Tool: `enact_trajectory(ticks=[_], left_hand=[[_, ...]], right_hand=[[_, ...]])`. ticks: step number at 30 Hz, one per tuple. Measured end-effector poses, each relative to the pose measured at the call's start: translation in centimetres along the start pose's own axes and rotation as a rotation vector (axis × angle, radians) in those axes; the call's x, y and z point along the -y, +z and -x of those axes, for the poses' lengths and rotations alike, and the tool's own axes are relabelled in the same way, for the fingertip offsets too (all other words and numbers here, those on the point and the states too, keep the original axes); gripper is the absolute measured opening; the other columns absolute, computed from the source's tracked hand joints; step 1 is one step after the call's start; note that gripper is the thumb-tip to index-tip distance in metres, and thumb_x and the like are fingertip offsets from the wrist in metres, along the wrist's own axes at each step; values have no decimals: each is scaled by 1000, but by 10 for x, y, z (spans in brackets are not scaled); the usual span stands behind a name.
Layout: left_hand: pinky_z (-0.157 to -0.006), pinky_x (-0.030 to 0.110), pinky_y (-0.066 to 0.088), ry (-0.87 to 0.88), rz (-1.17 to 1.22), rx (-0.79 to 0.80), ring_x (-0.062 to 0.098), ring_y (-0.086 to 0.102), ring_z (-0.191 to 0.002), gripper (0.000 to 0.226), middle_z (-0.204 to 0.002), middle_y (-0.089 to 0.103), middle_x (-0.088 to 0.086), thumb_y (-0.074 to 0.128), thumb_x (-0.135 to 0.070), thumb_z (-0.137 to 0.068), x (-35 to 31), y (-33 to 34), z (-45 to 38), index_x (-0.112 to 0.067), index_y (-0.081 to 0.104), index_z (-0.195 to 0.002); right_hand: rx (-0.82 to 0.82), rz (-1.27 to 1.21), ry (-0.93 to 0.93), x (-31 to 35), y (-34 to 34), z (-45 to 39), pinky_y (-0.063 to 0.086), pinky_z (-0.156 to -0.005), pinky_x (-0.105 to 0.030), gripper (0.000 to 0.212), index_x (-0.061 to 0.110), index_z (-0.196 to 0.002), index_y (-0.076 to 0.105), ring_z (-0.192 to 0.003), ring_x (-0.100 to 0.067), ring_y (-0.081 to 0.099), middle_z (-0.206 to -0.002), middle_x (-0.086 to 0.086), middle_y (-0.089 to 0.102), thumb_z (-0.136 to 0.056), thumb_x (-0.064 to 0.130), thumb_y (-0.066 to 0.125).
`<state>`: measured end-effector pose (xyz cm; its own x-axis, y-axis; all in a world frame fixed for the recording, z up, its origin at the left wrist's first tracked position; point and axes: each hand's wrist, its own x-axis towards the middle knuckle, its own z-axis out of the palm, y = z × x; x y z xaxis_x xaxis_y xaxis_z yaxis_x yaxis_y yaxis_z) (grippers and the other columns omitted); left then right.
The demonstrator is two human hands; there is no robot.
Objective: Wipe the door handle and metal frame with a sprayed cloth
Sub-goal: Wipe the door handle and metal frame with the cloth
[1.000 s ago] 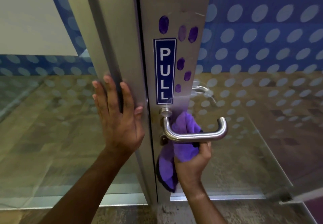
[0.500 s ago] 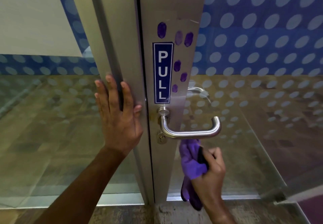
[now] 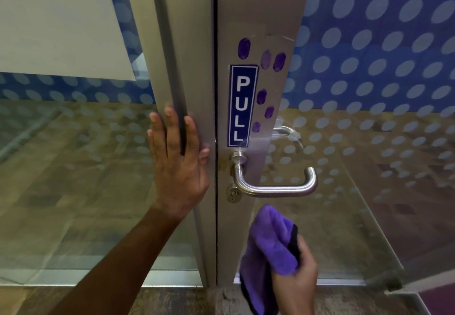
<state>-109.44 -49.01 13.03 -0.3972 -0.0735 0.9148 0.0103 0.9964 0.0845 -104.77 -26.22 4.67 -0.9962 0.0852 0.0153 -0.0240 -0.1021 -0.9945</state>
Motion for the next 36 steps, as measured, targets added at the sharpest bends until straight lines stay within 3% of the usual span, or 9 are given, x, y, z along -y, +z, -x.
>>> enact_trajectory(ticks=[3, 7, 11, 14, 17, 22, 27, 32, 36], left_hand=[[-125, 47, -3, 5, -15, 17, 26, -19, -152, 65, -164, -25, -1, 29, -33, -107, 1, -2, 0, -22, -11, -157], [-125, 46, -2, -10, -16, 24, 27, -18, -153, 65, -164, -23, 0, 31, -33, -107, -3, -5, 0, -20, -9, -157], [-125, 45, -4, -1, 3, 28, 25, -18, -153, 72, -164, -24, -2, 39, -31, -103, -3, -12, -4, -22, -9, -157], [-125, 42, -7, 42, -35, 58, 22, -20, -152, 75, -164, -26, -4, 43, -35, -102, 5, -17, -9, -24, -7, -157], [-125, 41, -7, 101, -101, 74, 21, -19, -153, 67, -164, -26, -3, 35, -41, -106, 18, -18, -10, -24, -4, -158], [-126, 42, -4, 146, -78, 45, 22, -14, -154, 67, -166, -19, 1, 38, -37, -104, 25, -15, -8, -20, 3, -158], [-126, 42, -4, 161, -60, 13, 23, -11, -154, 61, -167, -15, 2, 34, -35, -106, 27, -13, -8, -20, 7, -158], [-126, 43, -3, 158, -74, 6, 24, -10, -155, 60, -167, -13, 3, 34, -34, -105, 27, -12, -7, -19, 9, -158], [-125, 42, -4, 155, -72, 12, 23, -11, -154, 61, -166, -15, 2, 34, -34, -106, 25, -13, -8, -20, 6, -158]], right_hand=[[9, 137, -114, -9, 9, 12, 55, -89, -44, 46, 23, -106, 73, -96, -24, 72, -100, -2, 76, -63, 10, 84], [-21, 364, -436, 9, 30, 24, 47, -68, -8, 56, 31, -104, 67, -72, 0, 64, -83, 13, 72, -51, 15, 63], [-117, 408, -668, 36, 66, 29, 45, -59, -14, 60, 23, -94, 66, -60, -14, 55, -69, 1, 60, -43, -6, 54], [-159, 405, -779, 56, 84, 27, 44, -53, -26, 49, 18, -89, 66, -56, -20, 49, -66, -3, 53, -50, -10, 59], [-198, 491, -872, 74, 90, 21, 35, -63, -31, 15, 11, -78, 71, -66, -21, 46, -65, 2, 58, -68, 5, 62], [-296, 692, -795, 92, 99, -5, 20, -78, -32, 16, 19, -74, 71, -86, -21, 42, -83, 5, 66, -62, 26, 65], [-289, 822, -685, 85, 106, -11, 19, -76, -37, 22, 20, -69, 69, -93, -25, 38, -96, -7, 55, -62, 33, 54], [-286, 903, -664, 78, 106, -9, 18, -78, -40, 23, 24, -68, 69, -96, -26, 36, -103, -1, 40, -63, 37, 51], [-252, 874, -704, 80, 104, -9, 16, -78, -37, 23, 27, -71, 73, -98, -24, 36, -104, 0, 47, -65, 37, 54]])
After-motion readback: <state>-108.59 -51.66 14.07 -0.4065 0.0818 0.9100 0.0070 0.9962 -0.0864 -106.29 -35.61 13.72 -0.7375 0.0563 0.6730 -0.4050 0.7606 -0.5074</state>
